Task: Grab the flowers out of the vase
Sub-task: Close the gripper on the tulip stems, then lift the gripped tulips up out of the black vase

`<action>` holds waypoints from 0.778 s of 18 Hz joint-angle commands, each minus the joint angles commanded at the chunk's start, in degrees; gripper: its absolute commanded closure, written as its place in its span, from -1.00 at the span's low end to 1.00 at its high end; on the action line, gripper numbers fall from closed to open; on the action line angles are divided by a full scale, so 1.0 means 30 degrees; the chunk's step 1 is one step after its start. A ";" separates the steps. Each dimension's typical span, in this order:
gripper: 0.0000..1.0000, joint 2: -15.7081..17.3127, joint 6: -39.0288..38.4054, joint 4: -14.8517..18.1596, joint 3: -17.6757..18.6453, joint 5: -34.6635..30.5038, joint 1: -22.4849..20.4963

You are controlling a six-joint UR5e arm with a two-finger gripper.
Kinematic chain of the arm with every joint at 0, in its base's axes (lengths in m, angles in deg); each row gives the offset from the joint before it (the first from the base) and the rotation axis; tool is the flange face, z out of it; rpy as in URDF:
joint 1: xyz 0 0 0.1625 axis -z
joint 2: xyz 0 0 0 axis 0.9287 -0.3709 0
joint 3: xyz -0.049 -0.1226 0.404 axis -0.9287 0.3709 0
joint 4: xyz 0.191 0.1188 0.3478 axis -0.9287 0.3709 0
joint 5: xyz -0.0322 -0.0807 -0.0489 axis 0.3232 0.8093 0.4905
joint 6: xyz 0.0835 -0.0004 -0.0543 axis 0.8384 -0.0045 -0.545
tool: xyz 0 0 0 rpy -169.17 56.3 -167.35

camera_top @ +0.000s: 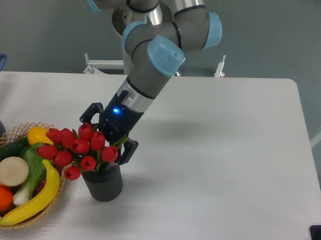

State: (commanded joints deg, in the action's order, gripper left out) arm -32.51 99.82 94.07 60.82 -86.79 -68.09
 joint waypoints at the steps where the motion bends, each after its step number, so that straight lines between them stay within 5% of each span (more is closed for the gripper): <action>1: -0.99 0.0000 0.0000 0.0000 0.0000 0.0000 0.0000; 4: -0.33 0.0000 0.0029 -0.0029 0.0000 0.0029 0.0000; 8: 0.01 0.0000 0.0029 0.0000 0.0000 0.0262 -0.0029; 14: 0.26 0.0000 0.0000 0.0000 -0.0029 0.0820 -0.0117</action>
State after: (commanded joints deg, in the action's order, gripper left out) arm -32.51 99.82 94.07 60.73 -84.33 -68.44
